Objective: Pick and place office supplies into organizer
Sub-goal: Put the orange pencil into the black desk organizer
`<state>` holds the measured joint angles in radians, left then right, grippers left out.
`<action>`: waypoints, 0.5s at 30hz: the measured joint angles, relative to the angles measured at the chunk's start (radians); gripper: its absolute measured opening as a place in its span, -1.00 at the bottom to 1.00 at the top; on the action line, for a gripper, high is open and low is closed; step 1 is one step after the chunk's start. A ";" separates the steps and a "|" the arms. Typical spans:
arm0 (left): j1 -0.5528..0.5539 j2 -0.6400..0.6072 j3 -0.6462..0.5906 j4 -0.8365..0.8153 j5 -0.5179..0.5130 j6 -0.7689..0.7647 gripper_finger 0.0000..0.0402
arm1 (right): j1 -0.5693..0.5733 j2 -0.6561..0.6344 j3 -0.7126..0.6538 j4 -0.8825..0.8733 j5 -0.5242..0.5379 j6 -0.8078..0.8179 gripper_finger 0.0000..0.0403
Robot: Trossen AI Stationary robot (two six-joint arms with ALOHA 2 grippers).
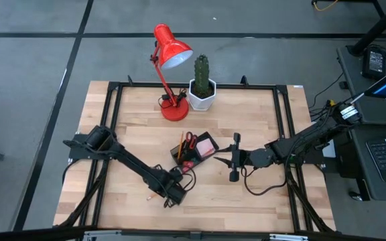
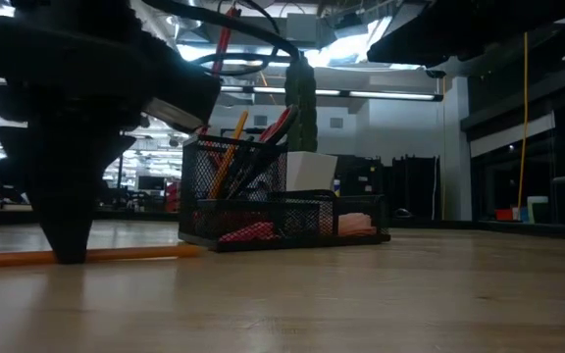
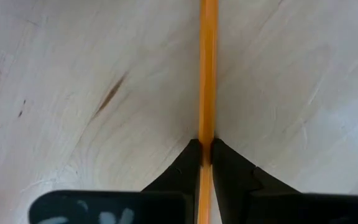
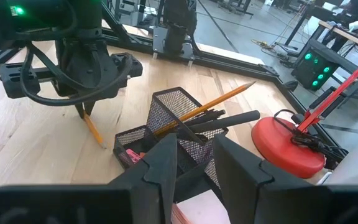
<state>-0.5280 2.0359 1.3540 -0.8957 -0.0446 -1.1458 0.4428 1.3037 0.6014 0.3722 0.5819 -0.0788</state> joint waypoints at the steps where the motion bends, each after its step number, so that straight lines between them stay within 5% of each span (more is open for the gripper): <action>1: -0.003 -0.002 0.000 -0.001 -0.003 0.005 -0.87 | 0.000 0.000 0.000 0.000 0.000 0.000 -0.46; 10: -0.028 -0.063 -0.010 -0.029 -0.024 0.009 -0.88 | 0.000 0.000 0.000 0.000 0.000 0.000 -0.46; 15: -0.045 -0.104 -0.007 -0.032 -0.117 0.026 -0.88 | 0.000 0.000 0.000 -0.001 0.000 0.000 -0.46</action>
<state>-0.5732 1.9318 1.3472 -0.9273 -0.1615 -1.1194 0.4427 1.3037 0.6014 0.3714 0.5819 -0.0792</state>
